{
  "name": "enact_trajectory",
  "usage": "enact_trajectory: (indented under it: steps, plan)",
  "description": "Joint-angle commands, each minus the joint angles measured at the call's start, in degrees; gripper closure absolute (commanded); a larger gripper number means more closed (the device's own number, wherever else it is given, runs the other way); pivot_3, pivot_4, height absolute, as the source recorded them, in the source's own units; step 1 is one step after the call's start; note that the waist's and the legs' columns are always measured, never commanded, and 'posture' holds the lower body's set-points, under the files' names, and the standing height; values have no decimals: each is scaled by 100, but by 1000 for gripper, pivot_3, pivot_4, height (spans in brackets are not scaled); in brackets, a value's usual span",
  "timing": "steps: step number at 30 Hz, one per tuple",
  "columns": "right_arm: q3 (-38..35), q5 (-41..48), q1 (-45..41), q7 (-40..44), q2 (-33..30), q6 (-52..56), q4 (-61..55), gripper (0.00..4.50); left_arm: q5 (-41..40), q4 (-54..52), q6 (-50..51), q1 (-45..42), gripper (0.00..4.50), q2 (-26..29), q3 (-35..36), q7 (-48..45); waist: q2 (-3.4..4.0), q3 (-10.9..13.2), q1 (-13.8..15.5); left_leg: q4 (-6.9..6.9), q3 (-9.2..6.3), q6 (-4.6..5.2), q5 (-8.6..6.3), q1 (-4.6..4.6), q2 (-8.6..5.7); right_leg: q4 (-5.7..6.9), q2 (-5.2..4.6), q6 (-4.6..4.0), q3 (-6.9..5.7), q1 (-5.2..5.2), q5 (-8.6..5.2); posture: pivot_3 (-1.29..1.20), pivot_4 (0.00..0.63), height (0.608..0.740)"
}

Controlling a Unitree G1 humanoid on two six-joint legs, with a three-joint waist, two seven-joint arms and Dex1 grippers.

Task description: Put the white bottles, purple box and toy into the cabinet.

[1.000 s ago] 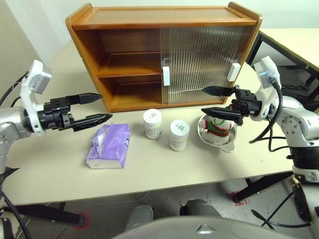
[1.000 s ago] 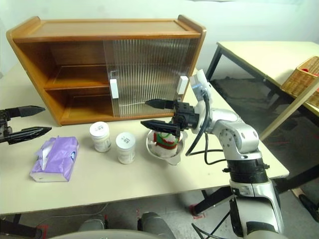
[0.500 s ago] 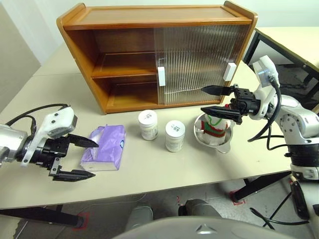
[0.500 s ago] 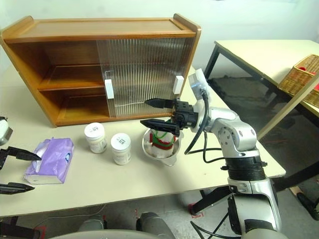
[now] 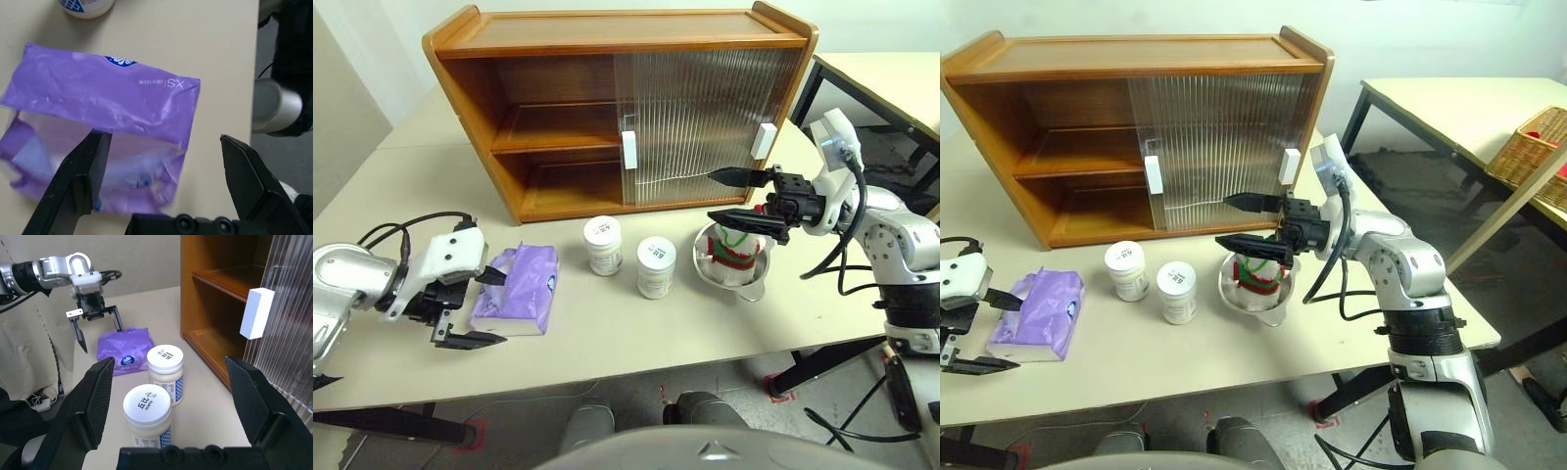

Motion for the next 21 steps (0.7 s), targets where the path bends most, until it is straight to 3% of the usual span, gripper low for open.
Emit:
enact_trajectory:
  steps: [1, 12, 15, 21]
  plan:
    - [-14, -16, -13, -26, -53, 45, -91, 0, 422, 267, -460, -80, 22, -87, -305, 133, 0, 0, -2, 0, 0, 0, 0, 0, 2, 0, 8, 1, 1, 0, 0, -32, 0, 740]
    - [-45, -3, 13, -73, -54, 52, -145, 0, 1045, 813, -1263, -396, 22, -267, -771, 452, 2, 0, -23, -2, -30, 21, 10, 23, 14, 1, 67, 62, 4, 17, -3, -42, 0, 740]
    - [-50, -7, 22, -81, -57, 43, -147, 0, 967, 823, -1193, -451, 646, -284, -784, 424, 2, 0, -36, 0, -33, 27, 14, 23, 11, 1, 67, 66, 5, 18, 6, -44, 0, 740]
    - [-43, -33, 26, -62, -53, -3, -115, 0, 913, 824, -1081, -610, 2731, -266, -796, 367, 4, -1, -48, 0, -46, 28, 15, 22, 6, 1, 67, 62, 5, 16, 9, -39, 0, 740]
